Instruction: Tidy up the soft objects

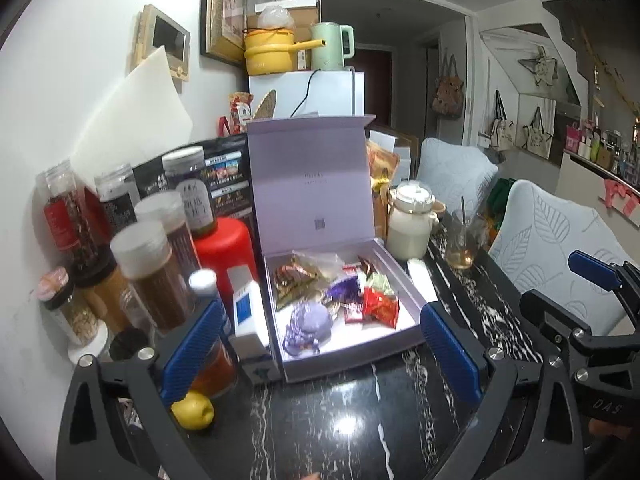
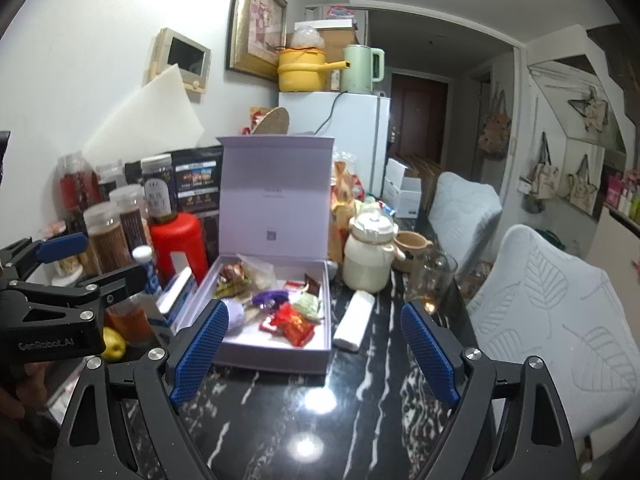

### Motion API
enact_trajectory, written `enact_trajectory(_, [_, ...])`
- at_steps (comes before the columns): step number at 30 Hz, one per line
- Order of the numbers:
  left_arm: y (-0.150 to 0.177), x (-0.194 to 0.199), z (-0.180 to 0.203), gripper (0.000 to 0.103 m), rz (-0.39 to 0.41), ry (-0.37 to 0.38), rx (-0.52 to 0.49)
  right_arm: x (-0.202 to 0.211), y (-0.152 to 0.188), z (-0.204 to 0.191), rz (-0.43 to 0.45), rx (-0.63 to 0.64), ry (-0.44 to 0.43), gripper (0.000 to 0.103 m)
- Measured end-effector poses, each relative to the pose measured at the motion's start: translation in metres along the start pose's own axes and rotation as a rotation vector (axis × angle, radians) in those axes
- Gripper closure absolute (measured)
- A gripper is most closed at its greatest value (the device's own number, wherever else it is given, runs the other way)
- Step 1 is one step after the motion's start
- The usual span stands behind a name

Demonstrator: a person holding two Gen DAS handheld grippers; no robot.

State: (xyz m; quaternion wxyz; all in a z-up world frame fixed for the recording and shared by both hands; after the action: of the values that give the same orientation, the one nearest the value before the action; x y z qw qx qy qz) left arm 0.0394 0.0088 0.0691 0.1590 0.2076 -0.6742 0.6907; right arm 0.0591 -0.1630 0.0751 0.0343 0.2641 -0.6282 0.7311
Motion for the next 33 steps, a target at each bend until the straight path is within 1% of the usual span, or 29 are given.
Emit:
enact_trajectory(7, [0.025, -0.004, -0.002, 0.002, -0.042, -0.024, 0.006, -0.001, 0.03, -0.003, -0.063, -0.045, 0.016, 0.014])
enact_trajectory(11, [0.036, -0.01, -0.001, 0.002, -0.067, -0.007, 0.007, -0.005, 0.047, 0.0, -0.104, -0.076, 0.026, 0.014])
enact_trajectory(15, [0.046, -0.015, 0.002, 0.002, -0.09, 0.001, -0.001, -0.007, 0.058, 0.003, -0.125, -0.106, 0.032, 0.014])
enact_trajectory(21, [0.054, -0.021, 0.005, 0.002, -0.112, 0.016, -0.006, -0.01, 0.067, 0.007, -0.144, -0.123, 0.041, 0.014])
enact_trajectory(33, [0.059, -0.021, 0.012, 0.002, -0.124, 0.034, -0.027, -0.008, 0.069, 0.009, -0.146, -0.12, 0.049, 0.014])
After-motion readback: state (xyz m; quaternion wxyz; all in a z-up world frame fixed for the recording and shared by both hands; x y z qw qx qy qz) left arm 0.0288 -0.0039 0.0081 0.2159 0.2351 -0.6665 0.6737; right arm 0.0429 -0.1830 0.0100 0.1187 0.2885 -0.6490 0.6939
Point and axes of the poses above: each gripper's, at about its wrist camera, not at the fingertips, and x roughly against the way its jaws point, z to its right, y to its underside, the point moved 3 cm from there along -x, roughly the way its jaws point, and after that the axes turned 1 degree about x, right-handed, at the moved point
